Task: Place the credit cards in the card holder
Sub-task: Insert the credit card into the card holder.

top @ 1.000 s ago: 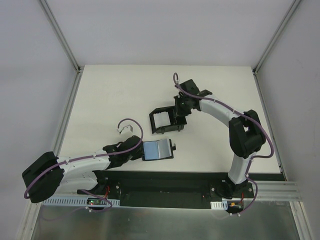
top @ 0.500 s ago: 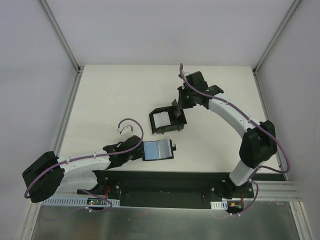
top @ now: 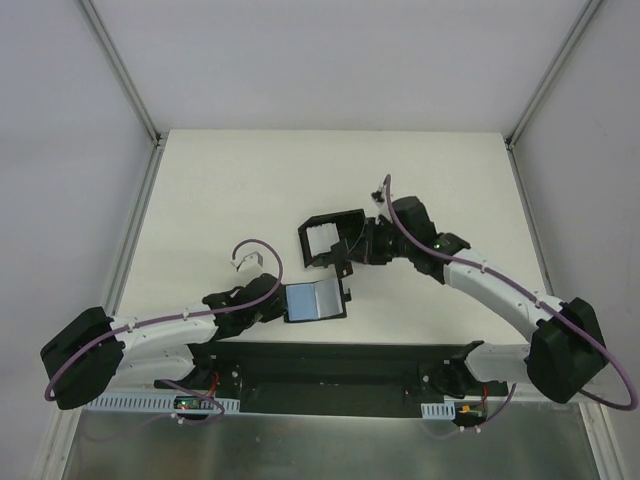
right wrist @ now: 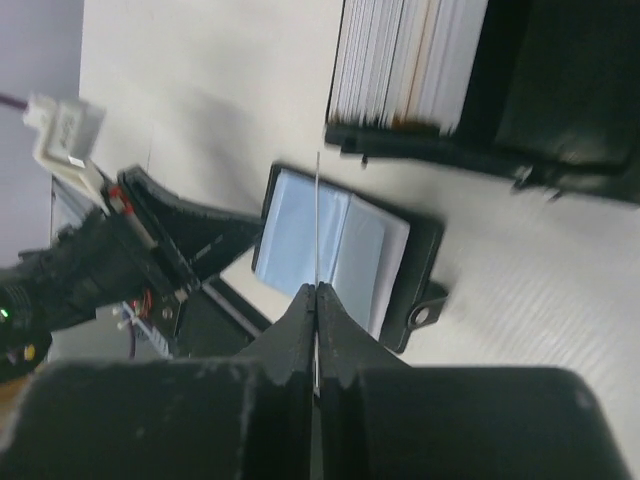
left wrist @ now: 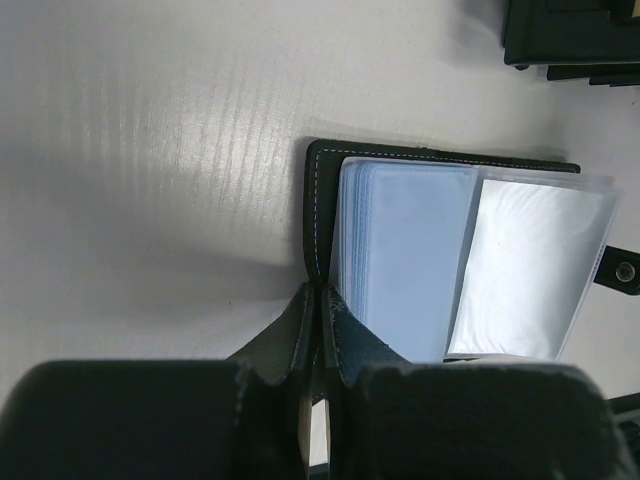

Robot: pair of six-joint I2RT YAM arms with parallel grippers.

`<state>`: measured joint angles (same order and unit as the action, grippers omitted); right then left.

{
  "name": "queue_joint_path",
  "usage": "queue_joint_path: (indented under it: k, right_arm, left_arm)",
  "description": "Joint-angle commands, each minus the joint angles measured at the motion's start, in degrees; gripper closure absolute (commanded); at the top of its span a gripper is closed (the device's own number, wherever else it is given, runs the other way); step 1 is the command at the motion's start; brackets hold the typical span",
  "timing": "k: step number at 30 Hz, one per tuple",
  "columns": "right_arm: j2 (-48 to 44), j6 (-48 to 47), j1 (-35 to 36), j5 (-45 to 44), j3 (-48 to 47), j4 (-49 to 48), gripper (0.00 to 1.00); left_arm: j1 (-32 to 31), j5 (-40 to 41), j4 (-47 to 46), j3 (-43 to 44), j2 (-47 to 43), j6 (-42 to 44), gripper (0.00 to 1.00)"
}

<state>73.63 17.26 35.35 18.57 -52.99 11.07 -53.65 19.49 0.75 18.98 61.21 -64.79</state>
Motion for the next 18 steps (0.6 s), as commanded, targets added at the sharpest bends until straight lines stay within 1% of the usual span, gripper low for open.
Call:
queue_joint_path:
  k: [1,5,8,18]
  right_arm:
    - [-2.96,10.33,6.2,0.08,7.19,-13.16,1.0]
    - [-0.16,14.99,10.43,-0.46,12.9,-21.25,1.0]
    - [2.57,17.37,11.75,0.24,15.63,-26.0,1.0]
    - [7.93,18.86,11.93,0.24,17.92,-31.19,1.0]
  left_arm:
    - [-0.05,-0.15,1.09,-1.84,-1.01,-1.91,1.0]
    - [-0.14,-0.59,1.09,-1.84,-0.74,-2.0,1.0]
    - [-0.05,-0.76,1.0,-1.84,-0.56,-1.91,1.0]
    - [-0.14,-0.59,1.0,-2.11,-0.92,-1.65,1.0]
